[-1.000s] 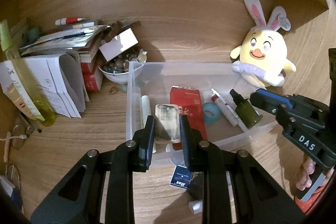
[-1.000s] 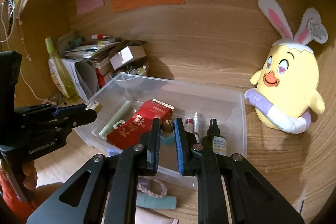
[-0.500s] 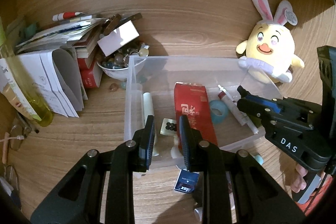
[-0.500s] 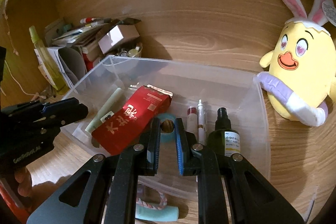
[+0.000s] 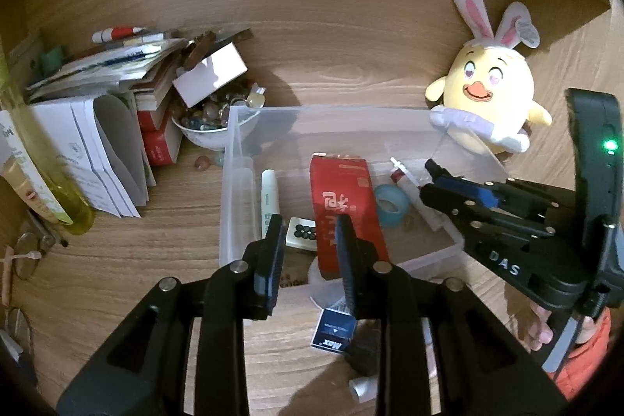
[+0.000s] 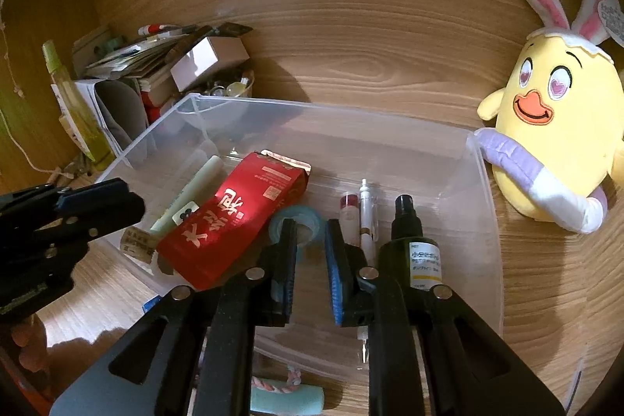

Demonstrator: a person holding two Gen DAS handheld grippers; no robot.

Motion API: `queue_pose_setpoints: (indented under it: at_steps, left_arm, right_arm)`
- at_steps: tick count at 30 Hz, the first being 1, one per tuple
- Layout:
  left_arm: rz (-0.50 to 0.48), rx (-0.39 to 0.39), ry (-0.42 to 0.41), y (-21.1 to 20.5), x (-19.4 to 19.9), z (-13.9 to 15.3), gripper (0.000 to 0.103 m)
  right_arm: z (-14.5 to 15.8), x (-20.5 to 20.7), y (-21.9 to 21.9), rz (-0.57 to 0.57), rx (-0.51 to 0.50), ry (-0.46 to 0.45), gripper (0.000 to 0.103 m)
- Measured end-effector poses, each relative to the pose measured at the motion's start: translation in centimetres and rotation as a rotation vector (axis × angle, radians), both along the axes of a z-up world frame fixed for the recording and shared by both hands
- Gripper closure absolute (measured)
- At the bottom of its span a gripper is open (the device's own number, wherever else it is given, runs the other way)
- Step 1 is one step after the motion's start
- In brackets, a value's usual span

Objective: Organize objects
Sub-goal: 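Carry the glass bottle and brown bead into the clear box and release both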

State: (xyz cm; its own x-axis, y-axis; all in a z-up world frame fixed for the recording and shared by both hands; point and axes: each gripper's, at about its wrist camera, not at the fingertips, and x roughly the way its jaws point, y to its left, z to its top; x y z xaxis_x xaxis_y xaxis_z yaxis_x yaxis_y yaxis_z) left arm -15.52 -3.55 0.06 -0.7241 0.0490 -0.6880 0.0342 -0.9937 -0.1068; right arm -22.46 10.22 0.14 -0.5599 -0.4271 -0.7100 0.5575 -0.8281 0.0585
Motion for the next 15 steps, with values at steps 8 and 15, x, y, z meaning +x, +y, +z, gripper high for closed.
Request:
queue_pose_setpoints:
  at_steps: [8,15]
  left_arm:
    - [-0.003,-0.037,0.062,0.8,2.4,1.9,0.047]
    - [-0.020,-0.069,0.060,1.2,4.5,1.8,0.039]
  right_arm:
    - [1.1,1.0,0.6,0.000,-0.003,0.032,0.065]
    - [3.1,3.9,1.7,0.034,-0.050,0.067,0.055]
